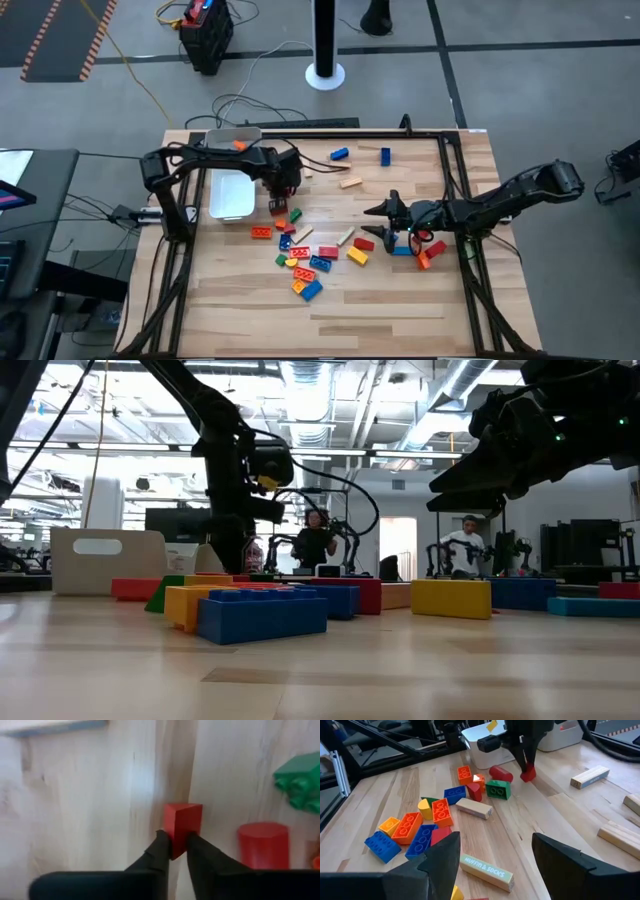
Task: Sort blocks by size
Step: Put the small red wooden block into the gray bin
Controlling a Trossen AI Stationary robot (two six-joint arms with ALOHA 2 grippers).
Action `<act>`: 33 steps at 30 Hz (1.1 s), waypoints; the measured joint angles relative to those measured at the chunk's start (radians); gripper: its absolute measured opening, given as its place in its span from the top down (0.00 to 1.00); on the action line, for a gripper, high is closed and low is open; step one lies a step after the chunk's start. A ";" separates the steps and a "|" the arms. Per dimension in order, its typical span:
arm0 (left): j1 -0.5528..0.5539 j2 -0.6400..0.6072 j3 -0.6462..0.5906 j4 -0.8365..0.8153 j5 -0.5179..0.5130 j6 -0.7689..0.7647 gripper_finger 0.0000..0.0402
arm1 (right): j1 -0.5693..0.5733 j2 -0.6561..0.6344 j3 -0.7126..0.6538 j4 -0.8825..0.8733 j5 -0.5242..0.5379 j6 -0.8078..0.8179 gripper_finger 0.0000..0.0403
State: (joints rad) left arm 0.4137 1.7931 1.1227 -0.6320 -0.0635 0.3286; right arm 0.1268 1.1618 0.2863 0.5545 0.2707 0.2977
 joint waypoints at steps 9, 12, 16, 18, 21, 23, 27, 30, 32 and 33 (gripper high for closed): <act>0.000 -0.025 -0.003 0.027 -0.004 -0.019 0.95 | 0.000 0.000 0.000 0.000 0.000 0.000 0.32; 0.000 -0.041 -0.004 0.026 -0.005 -0.019 0.97 | 0.000 0.000 0.000 0.000 0.000 0.000 0.32; 0.000 -0.055 -0.005 0.025 -0.008 -0.019 1.00 | 0.000 0.000 0.000 -0.001 0.000 0.000 0.32; 0.000 -0.056 -0.005 0.025 -0.010 -0.019 1.00 | 0.000 0.000 0.000 -0.001 0.000 0.002 0.32; 0.001 -0.056 -0.005 0.025 -0.010 -0.021 0.99 | 0.000 0.000 0.000 -0.001 0.000 0.008 0.32; 0.000 -0.061 -0.006 0.021 -0.009 -0.025 0.99 | 0.000 0.000 0.000 -0.001 0.000 0.008 0.32; 0.000 -0.096 -0.006 0.016 -0.020 -0.027 0.99 | 0.000 0.000 0.000 -0.002 0.000 0.008 0.32; 0.003 -0.136 -0.006 0.014 -0.026 -0.028 1.00 | 0.000 0.000 0.000 -0.007 0.011 0.008 0.32; 0.003 -0.171 -0.006 -0.002 -0.027 -0.031 1.00 | 0.003 0.000 0.000 -0.014 0.014 0.009 0.32; 0.003 -0.188 -0.006 -0.014 -0.027 -0.035 1.00 | 0.003 0.000 0.000 -0.017 0.014 0.009 0.32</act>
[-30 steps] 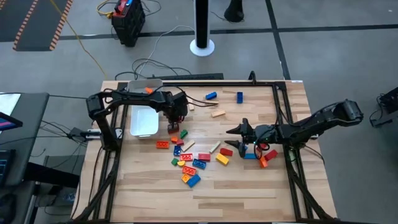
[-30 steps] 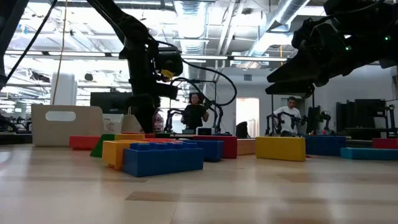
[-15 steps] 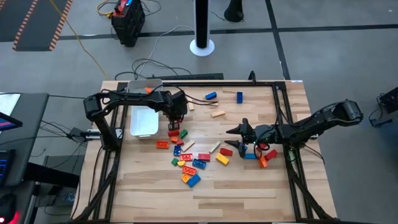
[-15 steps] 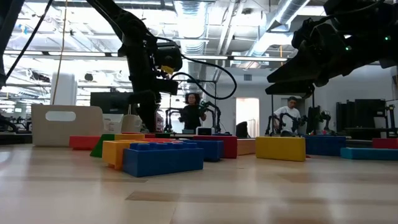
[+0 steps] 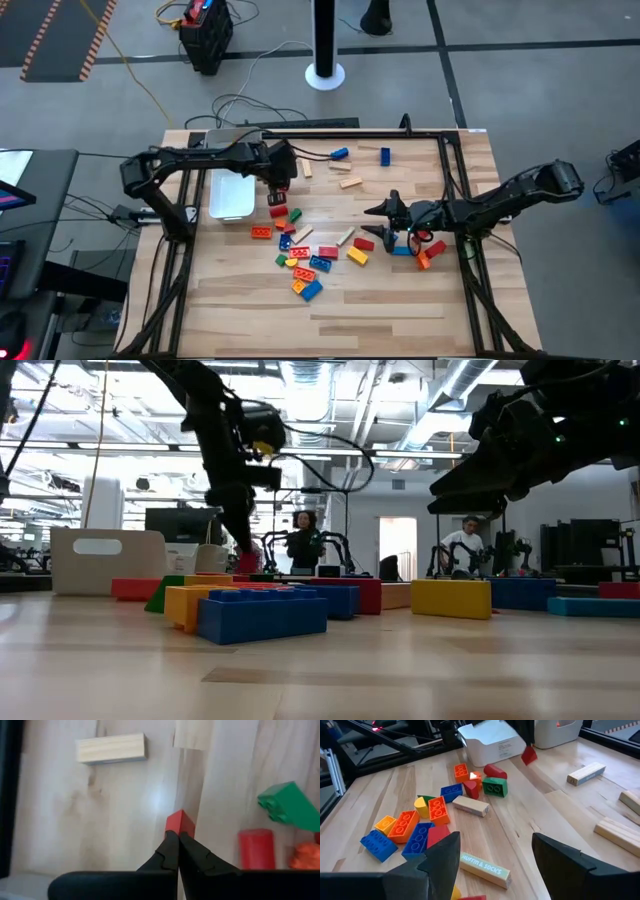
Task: Sort blocks by size
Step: Put the small red wooden block into the gray bin
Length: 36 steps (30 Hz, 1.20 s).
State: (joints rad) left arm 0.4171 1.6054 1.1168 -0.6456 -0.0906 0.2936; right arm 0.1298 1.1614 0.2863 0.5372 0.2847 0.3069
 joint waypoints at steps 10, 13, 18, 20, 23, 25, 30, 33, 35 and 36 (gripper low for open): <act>0.052 -0.227 0.000 -0.122 -0.104 -0.002 1.00 | -0.001 0.000 0.000 -0.005 0.032 0.000 0.32; 0.096 -0.288 0.001 -0.137 -0.129 0.006 1.00 | -0.001 0.000 0.000 -0.003 0.032 0.000 0.32; 0.211 -0.323 0.002 -0.136 -0.153 0.020 1.00 | -0.001 0.000 0.000 0.005 0.032 0.000 0.32; 0.258 -0.316 0.002 -0.122 -0.153 0.028 1.00 | -0.001 0.000 0.000 0.010 0.032 0.000 0.32; 0.304 -0.296 0.002 -0.097 -0.153 0.032 1.00 | -0.001 0.000 0.000 0.016 0.032 0.000 0.32; 0.316 -0.293 0.002 -0.086 -0.132 0.046 1.00 | -0.001 0.000 0.000 0.014 0.032 0.000 0.32; 0.277 -0.294 0.002 -0.023 -0.061 0.056 0.98 | -0.011 0.000 0.000 0.014 0.032 -0.002 0.32; 0.219 -0.276 0.002 0.020 -0.083 0.062 0.92 | -0.026 0.000 0.000 0.015 0.032 -0.002 0.32; 0.192 -0.244 0.002 0.030 -0.092 0.069 0.84 | -0.029 0.000 0.000 0.015 0.032 -0.002 0.32; 0.181 -0.224 0.002 0.033 -0.091 0.069 0.79 | -0.028 0.000 0.000 0.016 0.032 -0.002 0.32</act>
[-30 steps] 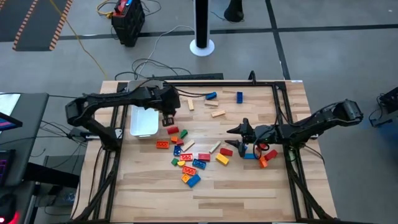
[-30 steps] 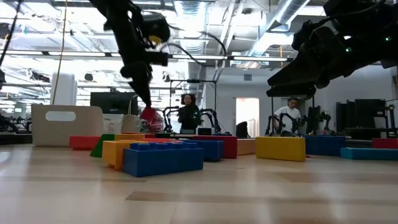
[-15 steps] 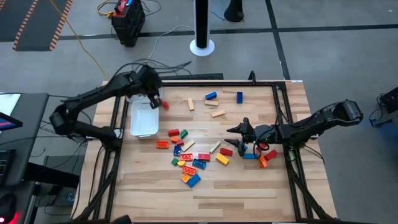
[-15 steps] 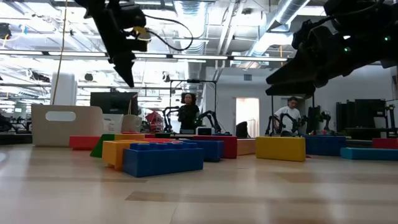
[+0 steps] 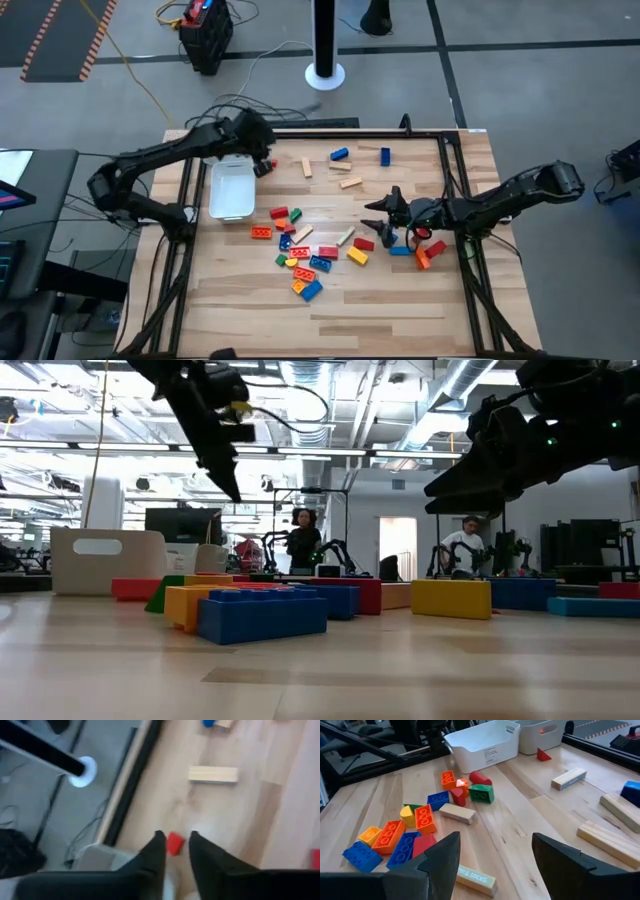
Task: Sort blocks by size
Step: Put the small red wooden block into the gray bin
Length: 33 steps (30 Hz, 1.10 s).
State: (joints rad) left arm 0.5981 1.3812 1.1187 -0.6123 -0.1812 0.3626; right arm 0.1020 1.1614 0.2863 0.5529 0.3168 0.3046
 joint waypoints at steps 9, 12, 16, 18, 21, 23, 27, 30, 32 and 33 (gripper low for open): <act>-0.037 0.284 0.101 -0.007 -0.080 -0.113 0.43 | 0.003 0.004 0.000 0.008 0.000 -0.002 0.32; -0.035 0.387 0.211 -0.108 -0.102 -0.122 0.39 | 0.006 0.005 0.000 -0.001 -0.001 -0.006 0.32; -0.036 0.503 0.330 -0.254 -0.149 -0.078 0.40 | 0.018 0.005 0.000 -0.009 -0.001 -0.013 0.32; -0.036 0.541 0.351 -0.292 -0.165 -0.041 0.41 | 0.025 0.005 0.000 -0.007 -0.001 -0.014 0.32; -0.036 0.572 0.356 -0.337 -0.165 0.010 0.42 | 0.030 0.005 0.000 -0.008 -0.001 -0.014 0.32; -0.041 0.590 0.356 -0.359 -0.167 0.040 0.44 | 0.030 0.005 0.000 -0.008 -0.001 -0.015 0.32; -0.045 0.629 0.356 -0.369 -0.194 0.089 0.46 | 0.030 0.005 0.000 -0.008 -0.001 -0.016 0.32; -0.049 0.655 0.356 -0.367 -0.258 0.138 0.50 | 0.030 0.005 0.000 -0.008 -0.001 -0.017 0.32; -0.049 0.676 0.356 -0.368 -0.286 0.158 0.53 | 0.030 0.005 0.000 -0.008 -0.001 -0.017 0.32; -0.050 0.684 0.356 -0.368 -0.291 0.164 0.54 | 0.030 0.005 0.000 -0.008 -0.001 -0.017 0.32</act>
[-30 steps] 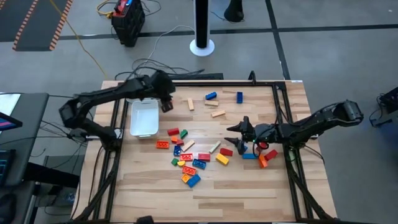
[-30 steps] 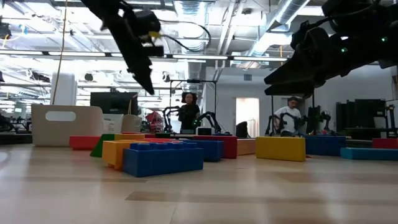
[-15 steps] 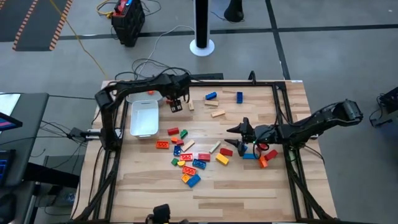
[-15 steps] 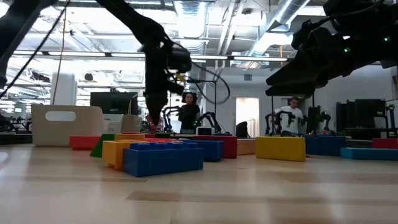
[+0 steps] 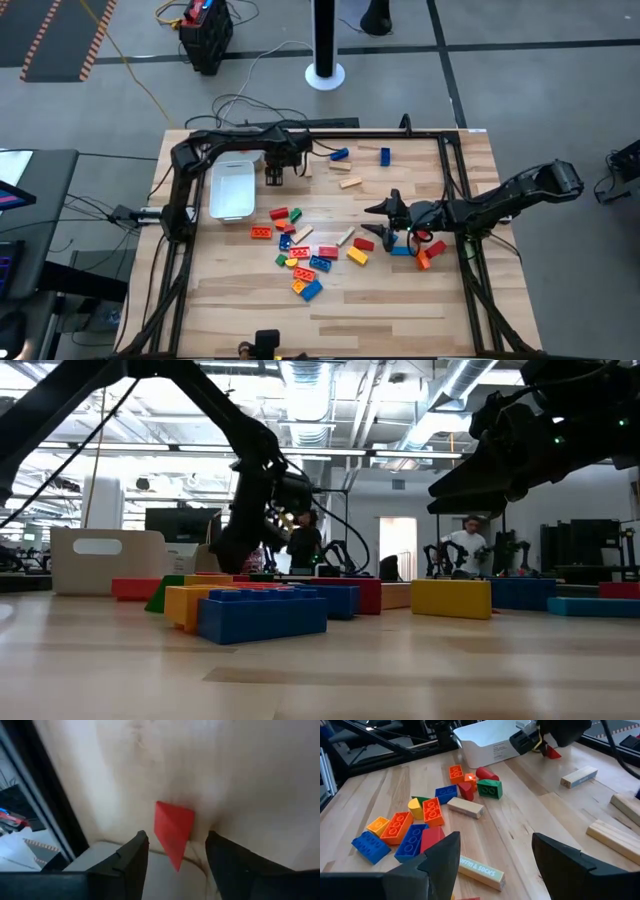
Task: Sort blocks by size
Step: Put the small red wooden block into the gray bin
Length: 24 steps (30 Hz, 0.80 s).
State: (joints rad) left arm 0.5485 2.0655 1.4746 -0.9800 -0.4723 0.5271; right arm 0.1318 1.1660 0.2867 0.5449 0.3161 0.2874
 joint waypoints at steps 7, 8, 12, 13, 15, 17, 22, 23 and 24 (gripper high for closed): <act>-0.009 0.016 -0.004 0.000 0.007 0.036 0.77 | 0.000 0.000 0.000 0.002 0.000 0.000 0.32; -0.013 0.015 -0.005 -0.001 0.004 0.037 0.82 | 0.000 0.000 0.000 0.003 0.000 0.000 0.32; -0.031 0.008 -0.004 -0.005 -0.007 0.037 0.96 | 0.000 0.000 0.000 0.011 0.000 0.000 0.32; -0.036 0.008 -0.004 -0.006 -0.011 0.038 0.97 | 0.000 0.000 0.000 0.011 0.000 0.000 0.32; -0.047 0.008 -0.004 -0.005 -0.013 0.044 0.97 | 0.000 0.000 0.000 0.011 0.000 0.002 0.32; -0.063 0.007 -0.004 -0.004 -0.016 0.043 0.98 | 0.000 0.000 0.000 0.011 0.000 0.003 0.32; -0.107 -0.017 -0.004 0.010 0.015 0.043 1.00 | 0.000 0.000 0.000 0.010 0.000 0.003 0.32; -0.115 -0.027 -0.004 0.017 0.027 0.044 1.00 | 0.001 0.000 0.000 0.010 0.000 0.004 0.32; -0.121 -0.038 -0.005 0.022 0.036 0.043 1.00 | 0.001 0.000 0.000 0.009 0.000 0.004 0.32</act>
State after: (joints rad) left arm 0.4274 2.0271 1.4693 -0.9577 -0.4363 0.5702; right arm 0.1328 1.1660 0.2867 0.5540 0.3157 0.2913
